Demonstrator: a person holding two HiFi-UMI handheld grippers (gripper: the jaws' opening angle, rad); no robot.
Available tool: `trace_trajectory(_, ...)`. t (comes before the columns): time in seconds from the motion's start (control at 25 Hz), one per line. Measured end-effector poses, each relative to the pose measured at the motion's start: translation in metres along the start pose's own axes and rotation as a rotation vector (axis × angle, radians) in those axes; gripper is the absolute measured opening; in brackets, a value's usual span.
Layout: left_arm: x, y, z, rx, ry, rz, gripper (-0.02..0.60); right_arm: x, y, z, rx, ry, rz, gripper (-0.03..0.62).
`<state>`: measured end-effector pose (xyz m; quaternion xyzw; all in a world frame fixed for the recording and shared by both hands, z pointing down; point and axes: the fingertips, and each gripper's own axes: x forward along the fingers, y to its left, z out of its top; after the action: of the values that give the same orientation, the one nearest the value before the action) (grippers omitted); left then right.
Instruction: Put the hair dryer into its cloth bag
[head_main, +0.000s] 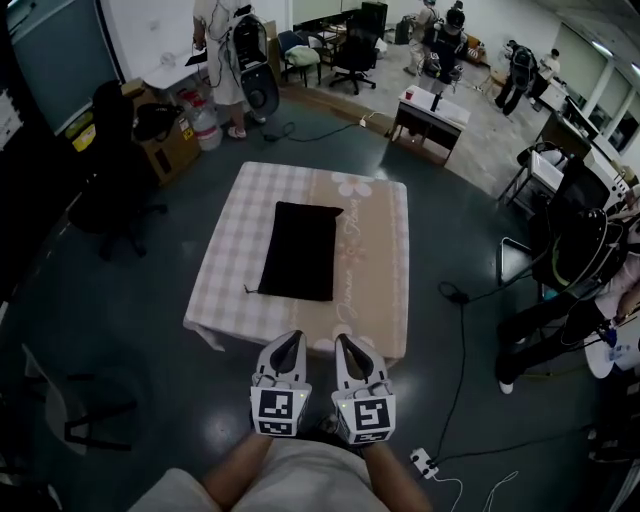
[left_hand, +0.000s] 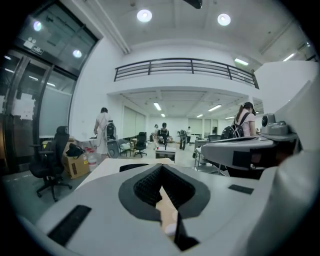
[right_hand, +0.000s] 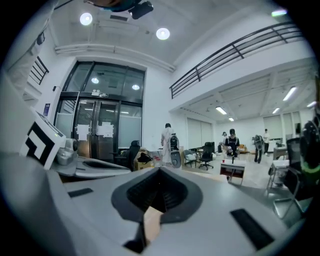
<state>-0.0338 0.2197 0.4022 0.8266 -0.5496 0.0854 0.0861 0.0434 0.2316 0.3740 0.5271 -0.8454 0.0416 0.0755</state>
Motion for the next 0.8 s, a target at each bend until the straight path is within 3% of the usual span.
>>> trace_trajectory(0.36, -0.034, -0.047, 0.019, 0.059, -0.054, -0.012, 0.008, -0.055, -0.011, 0.027, -0.039, -0.081, -0.043, 0.015)
trace_trajectory(0.8, -0.042, -0.062, 0.031, 0.075, -0.055, -0.036, 0.008, -0.068, -0.011, 0.039, -0.023, -0.114, -0.043, 0.015)
